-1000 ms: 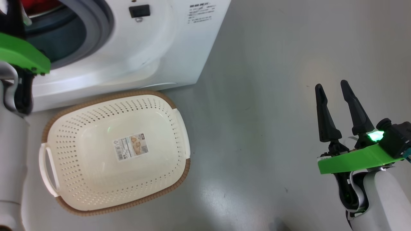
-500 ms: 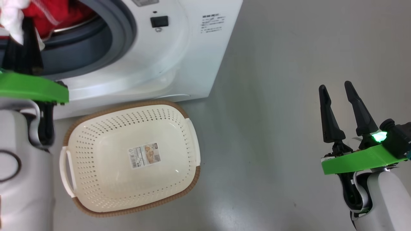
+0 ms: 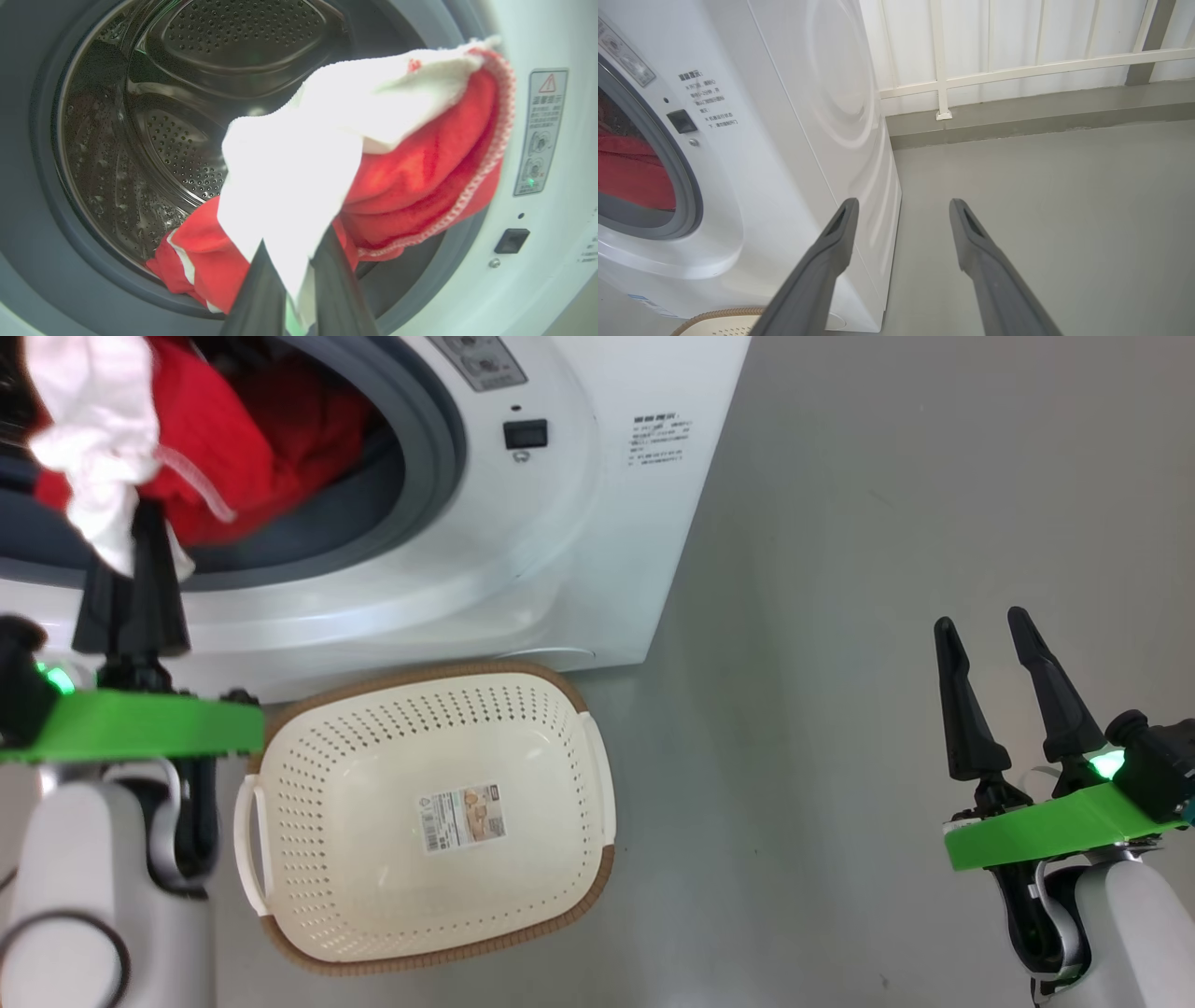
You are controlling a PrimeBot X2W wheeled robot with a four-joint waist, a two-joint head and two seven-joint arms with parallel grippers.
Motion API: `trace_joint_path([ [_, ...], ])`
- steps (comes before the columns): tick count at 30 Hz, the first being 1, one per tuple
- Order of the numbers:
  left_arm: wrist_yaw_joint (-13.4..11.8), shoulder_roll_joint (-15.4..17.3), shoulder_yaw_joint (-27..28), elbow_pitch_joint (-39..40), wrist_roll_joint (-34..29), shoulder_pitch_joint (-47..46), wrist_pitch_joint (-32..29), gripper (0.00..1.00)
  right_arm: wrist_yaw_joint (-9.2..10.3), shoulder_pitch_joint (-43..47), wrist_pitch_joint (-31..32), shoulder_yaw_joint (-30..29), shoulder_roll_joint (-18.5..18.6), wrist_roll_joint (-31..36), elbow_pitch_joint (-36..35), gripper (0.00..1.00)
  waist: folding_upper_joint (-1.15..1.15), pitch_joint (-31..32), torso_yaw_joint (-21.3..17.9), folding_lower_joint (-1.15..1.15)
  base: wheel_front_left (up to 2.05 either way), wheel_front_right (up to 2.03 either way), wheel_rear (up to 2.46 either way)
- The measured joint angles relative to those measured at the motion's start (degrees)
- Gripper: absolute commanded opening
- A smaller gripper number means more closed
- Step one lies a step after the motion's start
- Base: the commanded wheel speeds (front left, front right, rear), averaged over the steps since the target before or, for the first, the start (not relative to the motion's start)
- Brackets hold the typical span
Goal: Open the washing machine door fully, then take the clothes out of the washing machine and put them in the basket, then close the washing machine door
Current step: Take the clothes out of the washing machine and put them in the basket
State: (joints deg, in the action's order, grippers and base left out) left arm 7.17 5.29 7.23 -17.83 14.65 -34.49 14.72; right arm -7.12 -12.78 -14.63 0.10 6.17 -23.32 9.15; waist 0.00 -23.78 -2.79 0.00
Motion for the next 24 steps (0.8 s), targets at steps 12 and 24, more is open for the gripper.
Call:
trace_joint_path([
  [12, 0.0, -2.4, 0.5, 13.1, -0.1, 9.5, 0.0, 0.00, 0.00, 2.2, 0.0, -0.1, 0.5, 0.1, 0.0, 1.00, 0.00, 2.6, 1.5, 0.00, 0.00, 0.00, 0.00],
  [24, 0.0, -3.1, -1.4, 11.2, -0.6, 13.7, 0.0, 0.00, 0.00, 2.2, 0.0, 0.3, 0.5, 0.2, 0.0, 1.00, 0.00, 2.4, 1.6, 0.00, 0.00, 0.00, 0.00],
])
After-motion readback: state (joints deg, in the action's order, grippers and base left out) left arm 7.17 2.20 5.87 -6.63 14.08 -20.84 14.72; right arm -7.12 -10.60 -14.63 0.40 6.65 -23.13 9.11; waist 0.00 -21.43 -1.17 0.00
